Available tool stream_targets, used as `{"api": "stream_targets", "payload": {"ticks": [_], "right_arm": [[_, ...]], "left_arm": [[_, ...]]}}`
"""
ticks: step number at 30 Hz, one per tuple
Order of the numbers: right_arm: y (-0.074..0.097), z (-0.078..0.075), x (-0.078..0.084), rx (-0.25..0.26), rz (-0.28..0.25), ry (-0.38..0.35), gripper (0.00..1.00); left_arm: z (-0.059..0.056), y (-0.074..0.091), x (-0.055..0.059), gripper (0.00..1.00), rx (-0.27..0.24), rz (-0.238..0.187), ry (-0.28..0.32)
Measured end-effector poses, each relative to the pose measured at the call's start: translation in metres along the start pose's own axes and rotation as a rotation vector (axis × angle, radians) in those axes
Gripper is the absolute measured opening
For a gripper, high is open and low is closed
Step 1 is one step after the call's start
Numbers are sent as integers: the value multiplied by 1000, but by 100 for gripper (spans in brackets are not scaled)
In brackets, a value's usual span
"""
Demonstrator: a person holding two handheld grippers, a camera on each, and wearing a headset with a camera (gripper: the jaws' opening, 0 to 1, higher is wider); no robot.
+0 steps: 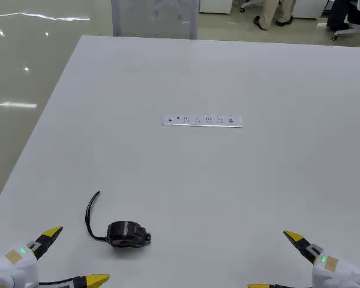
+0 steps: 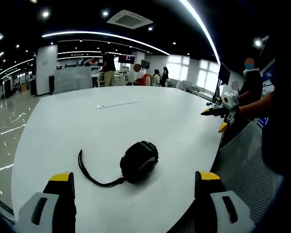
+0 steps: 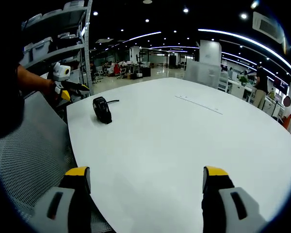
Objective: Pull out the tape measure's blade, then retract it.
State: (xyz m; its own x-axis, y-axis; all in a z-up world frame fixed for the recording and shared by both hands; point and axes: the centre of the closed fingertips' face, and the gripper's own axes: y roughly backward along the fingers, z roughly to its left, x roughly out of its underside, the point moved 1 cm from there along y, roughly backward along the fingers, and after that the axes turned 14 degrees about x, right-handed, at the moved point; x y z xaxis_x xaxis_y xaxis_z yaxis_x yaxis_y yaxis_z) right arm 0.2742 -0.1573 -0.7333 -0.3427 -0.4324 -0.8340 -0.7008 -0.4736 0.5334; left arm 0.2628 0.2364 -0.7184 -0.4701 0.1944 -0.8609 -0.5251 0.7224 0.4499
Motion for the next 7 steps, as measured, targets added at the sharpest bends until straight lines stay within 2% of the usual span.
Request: {"api": "stream_targets", "payload": {"ticks": [7], "right_arm": [[-2, 3, 1, -7, 7, 4, 99]], "left_arm": [[0, -3, -2, 100, 6, -3, 7]]}}
